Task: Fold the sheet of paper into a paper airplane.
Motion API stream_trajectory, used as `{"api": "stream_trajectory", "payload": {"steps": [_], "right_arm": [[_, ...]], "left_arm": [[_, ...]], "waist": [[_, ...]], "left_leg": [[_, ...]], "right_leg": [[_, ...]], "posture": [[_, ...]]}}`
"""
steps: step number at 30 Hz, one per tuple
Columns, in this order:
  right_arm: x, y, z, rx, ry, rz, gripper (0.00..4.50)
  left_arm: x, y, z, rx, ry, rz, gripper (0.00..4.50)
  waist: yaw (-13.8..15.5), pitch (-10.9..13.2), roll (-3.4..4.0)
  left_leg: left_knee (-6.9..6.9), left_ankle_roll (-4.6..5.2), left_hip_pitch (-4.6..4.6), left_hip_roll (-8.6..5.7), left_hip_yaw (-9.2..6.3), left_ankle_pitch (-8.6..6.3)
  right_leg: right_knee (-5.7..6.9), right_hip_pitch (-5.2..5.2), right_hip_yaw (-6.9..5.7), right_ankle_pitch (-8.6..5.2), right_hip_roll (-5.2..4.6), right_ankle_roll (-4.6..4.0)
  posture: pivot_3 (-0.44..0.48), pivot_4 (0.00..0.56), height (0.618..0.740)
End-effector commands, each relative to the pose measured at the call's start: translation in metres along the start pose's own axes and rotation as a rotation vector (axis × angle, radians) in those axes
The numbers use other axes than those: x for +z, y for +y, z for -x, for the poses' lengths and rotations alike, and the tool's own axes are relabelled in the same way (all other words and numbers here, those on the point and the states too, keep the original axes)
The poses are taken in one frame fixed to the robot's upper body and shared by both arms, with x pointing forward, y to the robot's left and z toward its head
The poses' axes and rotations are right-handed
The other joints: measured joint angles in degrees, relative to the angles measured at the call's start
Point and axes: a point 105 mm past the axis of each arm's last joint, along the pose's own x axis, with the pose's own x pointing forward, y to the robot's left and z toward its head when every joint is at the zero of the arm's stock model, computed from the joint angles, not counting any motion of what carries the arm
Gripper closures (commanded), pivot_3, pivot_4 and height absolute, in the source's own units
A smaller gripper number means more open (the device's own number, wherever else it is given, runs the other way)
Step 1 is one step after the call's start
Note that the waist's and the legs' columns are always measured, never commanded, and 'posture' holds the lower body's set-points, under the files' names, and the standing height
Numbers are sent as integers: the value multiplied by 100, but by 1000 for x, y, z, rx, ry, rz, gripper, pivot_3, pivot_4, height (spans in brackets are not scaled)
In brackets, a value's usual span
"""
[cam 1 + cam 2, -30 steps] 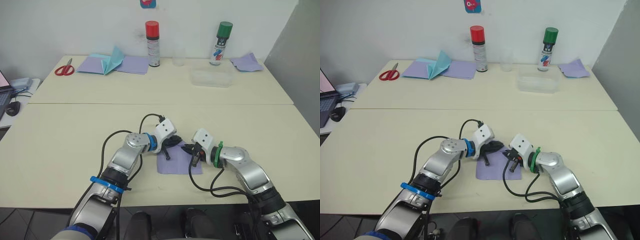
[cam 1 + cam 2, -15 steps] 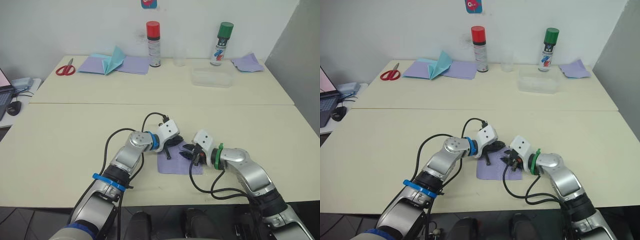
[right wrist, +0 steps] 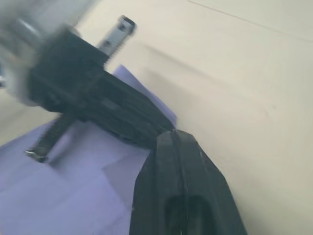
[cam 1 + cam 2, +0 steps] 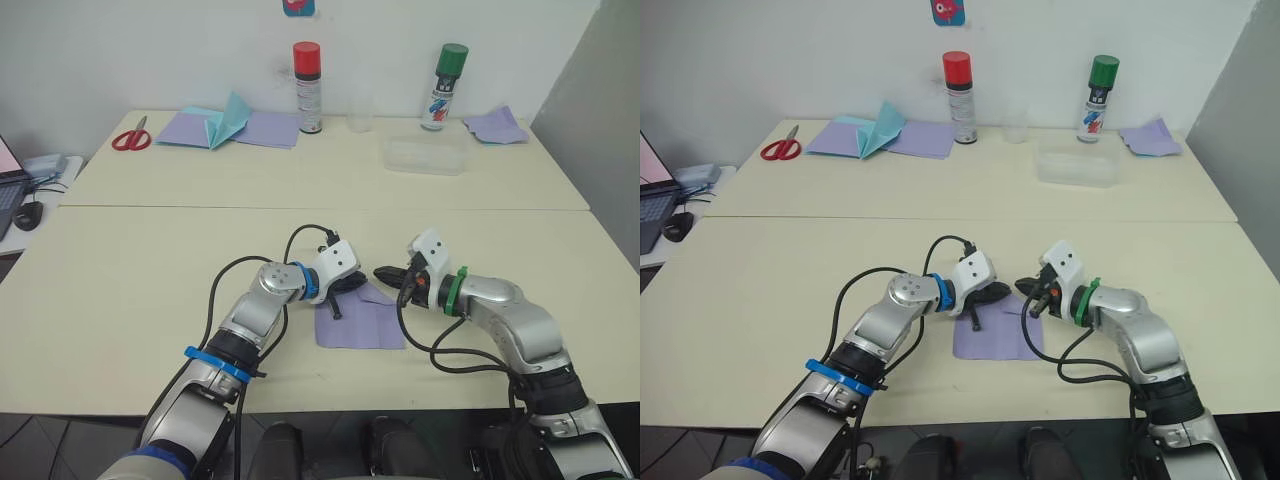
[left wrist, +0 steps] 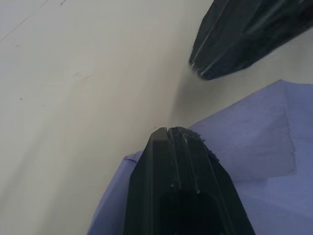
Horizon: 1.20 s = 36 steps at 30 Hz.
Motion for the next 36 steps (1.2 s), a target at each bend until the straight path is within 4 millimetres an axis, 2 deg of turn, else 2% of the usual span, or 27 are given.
{"api": "stream_trajectory", "payload": {"steps": [1, 4, 10, 14, 21, 24, 30, 33, 36], "right_arm": [[-3, 1, -3, -16, 4, 46, 4468], [-9, 3, -5, -10, 10, 38, 4468], [-31, 8, -4, -11, 70, 32, 4468], [-41, 5, 6, -25, 104, 35, 4468], [-47, 3, 31, -31, 133, 25, 4468], [-43, 7, 39, -13, 127, 40, 4468], [-4, 10, 31, -7, -57, 86, 4468], [-3, 10, 21, -4, -48, 113, 4468], [-11, 10, 8, -12, -2, 116, 4468]], "left_arm": [[-20, -7, -1, -25, 77, 22, 4500], [-20, -7, 0, -25, 82, 15, 4500], [-23, -10, 1, -36, 92, 9, 4500], [-24, -10, 1, -38, 94, 7, 4500], [-25, -14, 2, -50, 95, 9, 4500], [-25, -14, 2, -49, 94, 11, 4500], [-25, -13, 1, -45, 90, 10, 4500], [-24, -12, 0, -43, 88, 7, 4500], [-22, -10, -1, -42, 86, 4, 4500]], "waist": [[0, 0, 0], [0, 0, 0], [-4, -2, 1], [-1, -5, 1], [2, -15, 0], [3, -16, 0], [3, -16, -1], [1, -15, 0], [1, -16, -1]], "left_leg": [[0, 0, -1, 0, 0, 0], [0, 0, -1, 1, -2, 0], [0, 0, 3, 4, -2, 0], [0, 0, 3, 3, -2, 0], [1, 0, 4, 2, -2, 0], [1, 0, 6, 2, -3, 0], [1, 0, 7, 3, -4, 0], [2, 0, 6, 2, -3, 0], [2, 0, 6, 2, -2, 0]], "right_leg": [[0, -1, 0, 0, 0, 0], [0, -1, -1, 0, 0, 0], [3, -1, -2, 0, 2, 0], [3, 0, -2, 0, 2, 0], [1, 4, -2, 0, -1, 0], [2, 4, -3, 0, -1, 0], [2, 4, -3, 0, 0, 0], [2, 4, -2, 0, 0, 1], [1, 4, -2, 0, 0, 1]], "posture": [[0, 150, 740], [0, 150, 740], [0, 150, 740], [0, 150, 740], [0, 150, 740], [0, 150, 740], [0, 150, 740], [0, 150, 740], [0, 150, 740]]}}
